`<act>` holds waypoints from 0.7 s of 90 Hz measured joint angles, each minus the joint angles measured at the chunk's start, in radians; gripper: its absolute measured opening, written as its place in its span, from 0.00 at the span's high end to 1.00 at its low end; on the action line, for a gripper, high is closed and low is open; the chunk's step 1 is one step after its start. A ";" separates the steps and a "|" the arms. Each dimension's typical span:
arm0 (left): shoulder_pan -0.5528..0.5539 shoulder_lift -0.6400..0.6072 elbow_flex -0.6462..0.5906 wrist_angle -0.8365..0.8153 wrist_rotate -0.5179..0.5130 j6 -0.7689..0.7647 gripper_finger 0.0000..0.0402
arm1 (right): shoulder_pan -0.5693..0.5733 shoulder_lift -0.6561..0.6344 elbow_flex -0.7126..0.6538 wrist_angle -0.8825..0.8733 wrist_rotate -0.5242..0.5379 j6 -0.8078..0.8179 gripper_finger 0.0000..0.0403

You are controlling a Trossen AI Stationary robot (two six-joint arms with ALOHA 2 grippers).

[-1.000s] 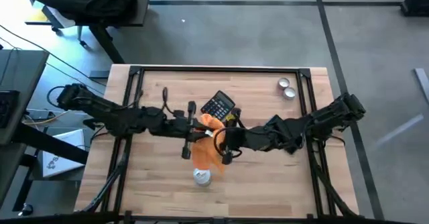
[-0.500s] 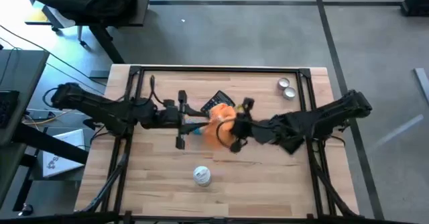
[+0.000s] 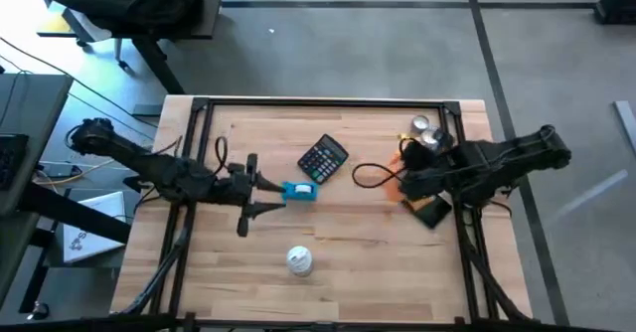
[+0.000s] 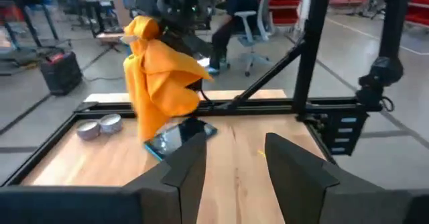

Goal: Apply microfiber cloth
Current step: Wipe the front of the cellphone using microfiber cloth

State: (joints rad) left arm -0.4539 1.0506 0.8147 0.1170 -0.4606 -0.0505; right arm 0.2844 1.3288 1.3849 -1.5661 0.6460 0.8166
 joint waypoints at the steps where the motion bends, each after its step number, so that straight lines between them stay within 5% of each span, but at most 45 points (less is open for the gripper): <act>1: -0.004 0.001 -0.013 0.021 -0.008 0.000 0.67 | -0.002 0.000 -0.009 0.007 -0.004 0.003 1.00; 28: -0.080 0.076 -0.283 0.541 -0.084 -0.016 0.67 | -0.116 -0.009 -0.401 0.064 -0.202 0.041 1.00; 47: -0.099 0.099 -0.310 0.570 -0.109 -0.016 0.67 | -0.195 -0.012 -0.642 0.441 -0.388 -0.056 1.00; 63: -0.104 0.107 -0.311 0.562 -0.106 -0.017 0.67 | -0.236 -0.012 -0.712 0.701 -0.493 -0.114 1.00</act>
State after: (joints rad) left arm -0.5581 1.1573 0.5037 0.6790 -0.5665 -0.0673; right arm 0.0488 1.3167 0.6725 -0.8648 0.1526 0.7030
